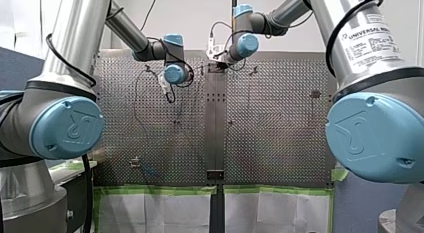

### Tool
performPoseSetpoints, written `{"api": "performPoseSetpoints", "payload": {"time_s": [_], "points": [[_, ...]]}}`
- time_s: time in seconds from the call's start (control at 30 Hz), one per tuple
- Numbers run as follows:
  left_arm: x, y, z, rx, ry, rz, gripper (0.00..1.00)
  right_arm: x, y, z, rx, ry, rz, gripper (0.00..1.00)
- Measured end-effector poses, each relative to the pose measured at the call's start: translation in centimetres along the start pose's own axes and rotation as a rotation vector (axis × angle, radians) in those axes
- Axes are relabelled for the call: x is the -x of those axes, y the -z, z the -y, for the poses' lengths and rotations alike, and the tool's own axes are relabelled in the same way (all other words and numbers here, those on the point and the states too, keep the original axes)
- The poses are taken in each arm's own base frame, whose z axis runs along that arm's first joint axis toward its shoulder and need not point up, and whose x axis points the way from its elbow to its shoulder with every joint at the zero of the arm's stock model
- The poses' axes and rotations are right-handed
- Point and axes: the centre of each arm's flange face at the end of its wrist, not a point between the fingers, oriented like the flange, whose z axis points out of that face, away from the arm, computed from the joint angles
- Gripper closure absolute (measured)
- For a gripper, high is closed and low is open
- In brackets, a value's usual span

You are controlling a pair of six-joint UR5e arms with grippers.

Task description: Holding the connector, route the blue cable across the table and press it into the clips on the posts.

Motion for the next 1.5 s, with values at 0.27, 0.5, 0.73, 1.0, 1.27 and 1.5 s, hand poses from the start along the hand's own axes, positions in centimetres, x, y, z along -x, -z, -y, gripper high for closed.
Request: {"api": "performPoseSetpoints", "payload": {"time_s": [0.27,0.5,0.73,1.0,1.27,1.5], "points": [[1.1,-1.9,-0.7,-0.007,-0.001,0.021,1.0,0.1,-0.4,-1.6,0.022,-0.001,-0.003,1.0],[-0.6,-3.3,-1.6,-0.001,-0.022,-0.015,1.0,0.3,-0.8,-3.3,0.037,-0.002,-0.005,1.0],[-0.1,-5.1,-2.6,0.008,-0.018,0.005,1.0,0.5,-1.3,-5.0,0.039,-0.003,-0.013,1.0],[0.8,-5.8,-3.0,0.015,-0.019,0.017,1.0,0.8,-3.0,-6.8,0.041,-0.006,-0.02,1.0],[0.6,-5.6,-2.7,0.015,-0.026,0.003,1.0,0.4,-3.7,-8.3,0.049,-0.008,-0.032,1.0],[0.5,-5.4,-2.5,0.015,-0.029,-0.009,1.0,0.4,-3.8,-9.4,0.052,-0.008,-0.032,1.0]]}}
